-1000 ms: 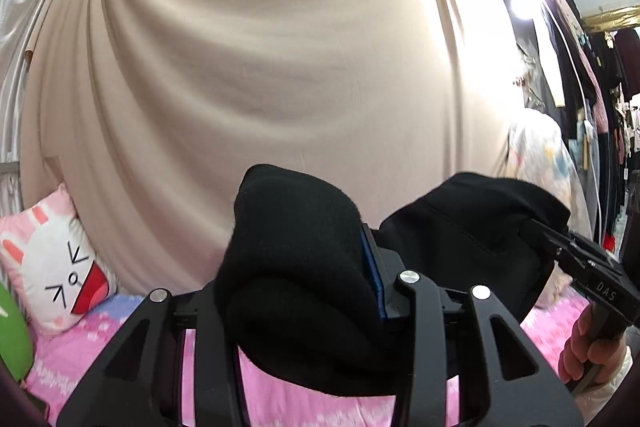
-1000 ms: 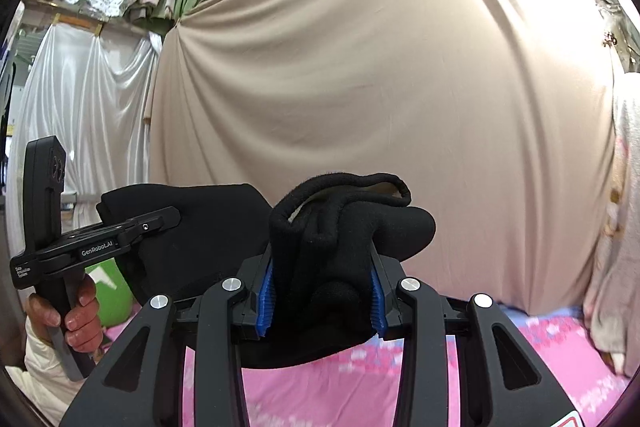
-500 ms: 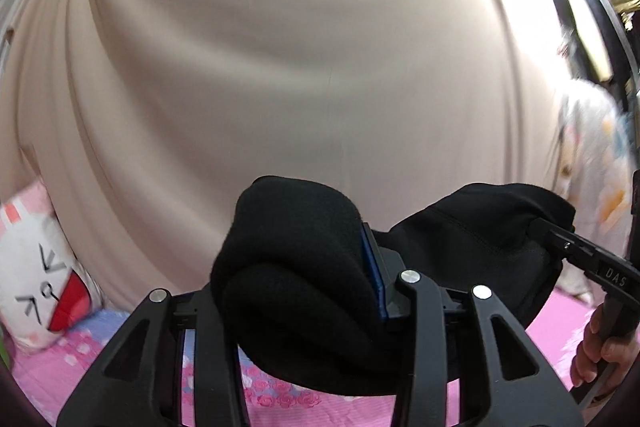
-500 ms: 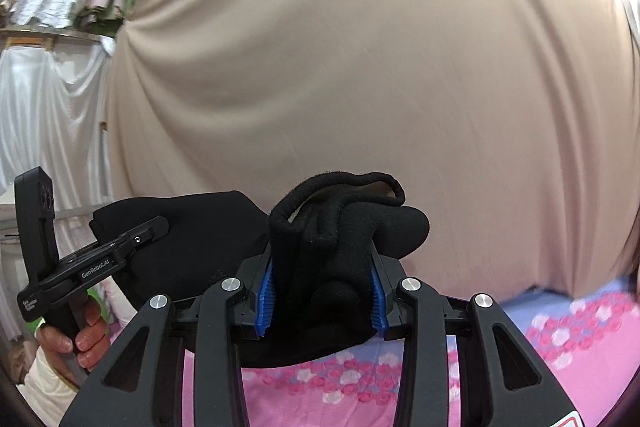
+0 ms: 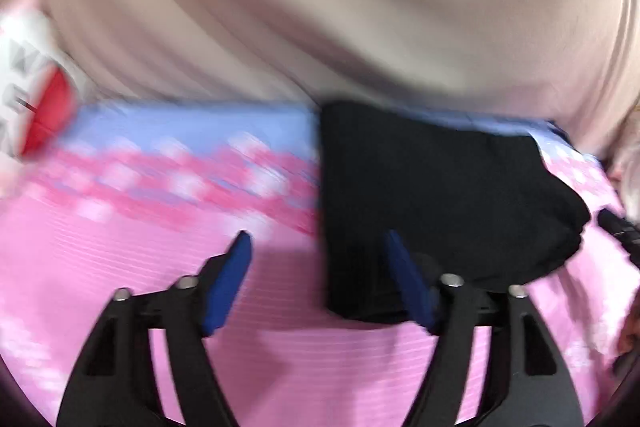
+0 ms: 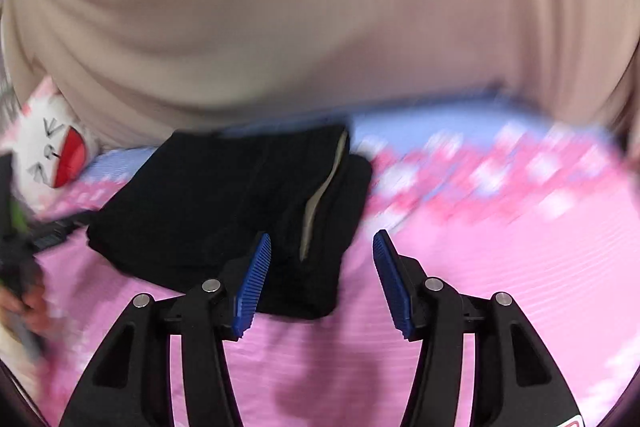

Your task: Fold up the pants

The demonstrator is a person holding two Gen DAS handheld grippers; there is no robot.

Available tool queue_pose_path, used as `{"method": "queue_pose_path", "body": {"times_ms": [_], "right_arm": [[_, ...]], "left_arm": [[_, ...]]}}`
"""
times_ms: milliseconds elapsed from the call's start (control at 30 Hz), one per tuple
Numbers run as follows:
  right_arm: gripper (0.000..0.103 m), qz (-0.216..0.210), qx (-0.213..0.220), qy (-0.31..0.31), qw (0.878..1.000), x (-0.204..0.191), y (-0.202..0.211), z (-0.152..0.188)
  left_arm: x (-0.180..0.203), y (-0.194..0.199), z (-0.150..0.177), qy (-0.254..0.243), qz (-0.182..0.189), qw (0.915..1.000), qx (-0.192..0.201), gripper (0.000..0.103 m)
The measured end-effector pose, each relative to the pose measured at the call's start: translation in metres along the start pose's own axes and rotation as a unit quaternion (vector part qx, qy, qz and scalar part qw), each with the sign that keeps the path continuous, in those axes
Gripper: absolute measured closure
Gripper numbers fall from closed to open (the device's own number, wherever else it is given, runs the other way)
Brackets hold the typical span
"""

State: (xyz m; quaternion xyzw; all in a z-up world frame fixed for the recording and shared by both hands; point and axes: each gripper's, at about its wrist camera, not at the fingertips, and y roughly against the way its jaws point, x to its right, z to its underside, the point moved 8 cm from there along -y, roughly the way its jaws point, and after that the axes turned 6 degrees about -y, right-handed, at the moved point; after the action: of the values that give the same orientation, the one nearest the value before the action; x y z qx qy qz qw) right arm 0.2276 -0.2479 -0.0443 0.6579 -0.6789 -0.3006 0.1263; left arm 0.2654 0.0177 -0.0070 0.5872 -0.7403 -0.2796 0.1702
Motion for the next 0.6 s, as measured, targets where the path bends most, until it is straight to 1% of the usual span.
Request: {"method": "queue_pose_path", "body": {"times_ms": [33, 67, 100, 133, 167, 200, 233, 267, 300, 333, 367, 400, 433, 467, 500, 533, 567, 600], "right_arm": [[0.069, -0.008, 0.009, 0.010, 1.000, -0.009, 0.010, -0.007], [0.076, -0.021, 0.012, 0.011, 1.000, -0.014, 0.013, -0.012], [0.088, -0.036, 0.010, 0.011, 0.999, -0.024, 0.012, -0.016], [0.095, -0.059, 0.001, 0.013, 0.998, -0.040, 0.005, -0.020], [0.096, -0.071, -0.009, 0.017, 0.997, -0.048, -0.004, -0.020], [0.096, -0.068, -0.023, 0.025, 0.997, -0.053, -0.017, -0.017], [0.098, -0.042, -0.043, 0.036, 0.998, -0.050, -0.036, -0.010], [0.103, 0.004, -0.063, 0.046, 0.997, -0.036, -0.058, 0.002], [0.103, 0.017, -0.071, 0.048, 0.996, -0.025, -0.069, 0.013], [0.103, -0.008, -0.059, 0.037, 0.998, -0.013, -0.074, 0.019], [0.103, -0.028, -0.062, 0.012, 0.998, -0.008, -0.069, 0.017], [0.103, -0.033, -0.070, -0.009, 0.997, -0.004, -0.063, 0.013], [0.092, -0.030, -0.069, -0.017, 0.997, -0.003, -0.052, 0.007], [0.080, -0.017, -0.055, -0.014, 0.998, -0.001, -0.038, 0.001], [0.049, -0.009, -0.048, -0.011, 0.999, -0.001, -0.031, -0.002], [0.038, -0.005, -0.043, -0.014, 0.999, 0.002, -0.020, -0.002], [0.038, -0.012, -0.044, -0.024, 0.999, 0.005, -0.016, 0.000], [0.038, -0.020, -0.059, -0.038, 0.997, 0.009, -0.020, 0.003]], "left_arm": [[-0.003, 0.012, -0.010, 0.005, -0.008, 0.9999, 0.010, 0.025], [-0.002, 0.016, -0.017, 0.012, -0.008, 0.9998, 0.013, 0.025], [0.003, 0.020, -0.027, 0.025, 0.002, 0.9995, 0.017, 0.025], [0.011, 0.020, -0.034, 0.034, 0.016, 0.9991, 0.019, 0.021], [0.018, 0.015, -0.038, 0.039, 0.024, 0.9988, 0.019, 0.018], [0.026, 0.002, -0.035, 0.039, 0.018, 0.9990, 0.009, 0.016], [0.030, -0.010, -0.030, 0.030, 0.006, 0.9995, -0.006, 0.016], [0.033, -0.036, -0.020, 0.014, -0.020, 0.9991, -0.036, 0.017], [0.031, -0.057, -0.006, 0.002, -0.038, 0.9973, -0.063, 0.017], [0.029, -0.072, 0.009, -0.003, -0.047, 0.9949, -0.089, 0.015], [0.029, -0.080, 0.020, 0.013, -0.020, 0.9952, -0.095, 0.015], [0.022, -0.073, 0.023, 0.031, -0.004, 0.9957, -0.087, 0.016], [0.018, -0.068, 0.025, 0.039, 0.004, 0.9954, -0.087, 0.017], [0.013, -0.058, 0.024, 0.053, 0.024, 0.9943, -0.090, 0.017], [0.011, -0.053, 0.024, 0.066, 0.044, 0.9930, -0.088, 0.016], [0.007, -0.049, 0.023, 0.083, 0.066, 0.9907, -0.085, 0.009], [0.002, -0.049, 0.025, 0.104, 0.079, 0.9876, -0.087, 0.008], [-0.001, -0.051, 0.026, 0.114, 0.081, 0.9857, -0.094, 0.007]]}}
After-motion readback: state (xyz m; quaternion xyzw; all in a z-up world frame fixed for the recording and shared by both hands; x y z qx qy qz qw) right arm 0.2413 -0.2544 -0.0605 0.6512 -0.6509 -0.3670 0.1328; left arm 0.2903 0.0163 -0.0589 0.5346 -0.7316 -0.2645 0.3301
